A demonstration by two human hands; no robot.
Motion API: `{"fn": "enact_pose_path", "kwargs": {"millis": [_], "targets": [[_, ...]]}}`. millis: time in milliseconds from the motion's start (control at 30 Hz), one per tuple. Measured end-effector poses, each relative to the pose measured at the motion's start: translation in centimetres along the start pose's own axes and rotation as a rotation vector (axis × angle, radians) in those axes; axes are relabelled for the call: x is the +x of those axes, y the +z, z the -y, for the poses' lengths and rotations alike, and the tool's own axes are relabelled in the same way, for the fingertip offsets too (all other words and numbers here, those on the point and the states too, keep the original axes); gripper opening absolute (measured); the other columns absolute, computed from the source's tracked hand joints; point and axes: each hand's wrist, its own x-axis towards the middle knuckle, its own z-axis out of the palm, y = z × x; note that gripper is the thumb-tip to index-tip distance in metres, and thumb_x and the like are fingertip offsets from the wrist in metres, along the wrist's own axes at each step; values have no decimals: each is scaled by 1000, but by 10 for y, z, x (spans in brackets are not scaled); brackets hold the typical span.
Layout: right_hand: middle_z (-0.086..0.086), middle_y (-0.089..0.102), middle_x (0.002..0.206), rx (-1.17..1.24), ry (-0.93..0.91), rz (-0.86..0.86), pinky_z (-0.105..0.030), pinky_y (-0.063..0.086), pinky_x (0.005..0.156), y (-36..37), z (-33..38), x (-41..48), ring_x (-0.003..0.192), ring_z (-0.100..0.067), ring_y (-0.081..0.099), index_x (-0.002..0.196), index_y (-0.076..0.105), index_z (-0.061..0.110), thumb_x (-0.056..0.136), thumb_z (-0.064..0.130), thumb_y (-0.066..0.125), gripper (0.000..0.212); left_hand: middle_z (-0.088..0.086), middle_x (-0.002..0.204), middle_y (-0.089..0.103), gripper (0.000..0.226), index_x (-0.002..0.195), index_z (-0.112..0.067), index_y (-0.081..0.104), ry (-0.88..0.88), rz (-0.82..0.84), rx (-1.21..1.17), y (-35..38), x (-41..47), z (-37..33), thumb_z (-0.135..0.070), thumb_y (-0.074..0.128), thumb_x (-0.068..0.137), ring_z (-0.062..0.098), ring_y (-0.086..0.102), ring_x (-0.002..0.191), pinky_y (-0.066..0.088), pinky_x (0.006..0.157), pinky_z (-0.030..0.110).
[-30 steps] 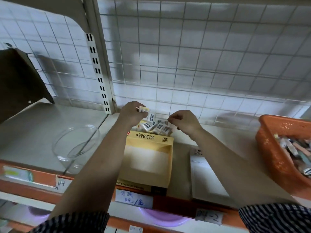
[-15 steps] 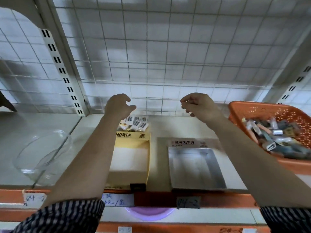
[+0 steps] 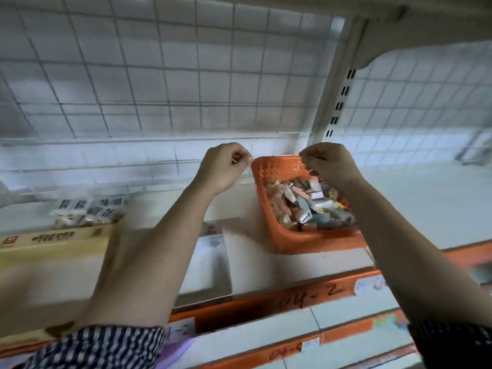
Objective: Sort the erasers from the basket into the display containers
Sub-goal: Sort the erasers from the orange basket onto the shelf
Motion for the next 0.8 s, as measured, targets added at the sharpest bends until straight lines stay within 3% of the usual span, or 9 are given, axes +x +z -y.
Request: {"fn": "enact_pose_path", "kwargs": {"millis": [133,267,333,433,500,667,800], "targets": [[2,69,89,-246,3,33,-21,45,76,-28,-29,6,85,-11,63,97,76,13,89,15,65,13,-7,88,69,13,96,-14,71,44,24,-1,35,9,-22,-24,64,92,9,64,87,47,79,19],[-2,69,114,-387,38,184,-23,48,87,-34,-48,17,103,-18,64,112,72,17,90,15,63,24,-8,91,69,12,96,-17,71,32,11,-9,57,11,-34,-25,64,92,8,63,87,46,80,22],[-1,65,122,-448,33,313,-25,50,79,-31,-52,19,96,-17,64,124,65,24,92,22,60,32,-10,90,68,10,95,-18,71,23,8,-13,64,10,-35,-24,65,92,6,63,87,45,79,19],[-2,65,114,-494,16,435,-16,42,58,-27,-53,17,76,-9,59,131,59,26,97,31,54,35,-8,92,69,9,95,-18,71,-6,15,-35,72,10,-34,-23,65,92,9,64,89,49,84,23],[-3,67,109,-470,30,427,-14,41,52,-25,-56,18,71,-9,58,128,61,23,98,31,54,32,-10,89,67,8,95,-17,71,-22,9,-65,76,9,-34,-21,65,91,10,65,91,53,86,29],[3,65,81,-382,59,309,-19,45,51,-27,-65,19,62,-11,63,100,65,18,89,35,67,20,-14,92,65,12,101,-19,71,-22,-12,-28,79,7,-35,-23,64,92,5,60,91,44,83,20],[-6,67,89,-302,88,191,-22,45,50,-33,-70,19,65,-18,63,85,62,21,83,15,72,12,-12,93,66,12,101,-19,71,-32,-31,-32,82,7,-37,-23,64,92,5,60,91,45,82,20]]}}
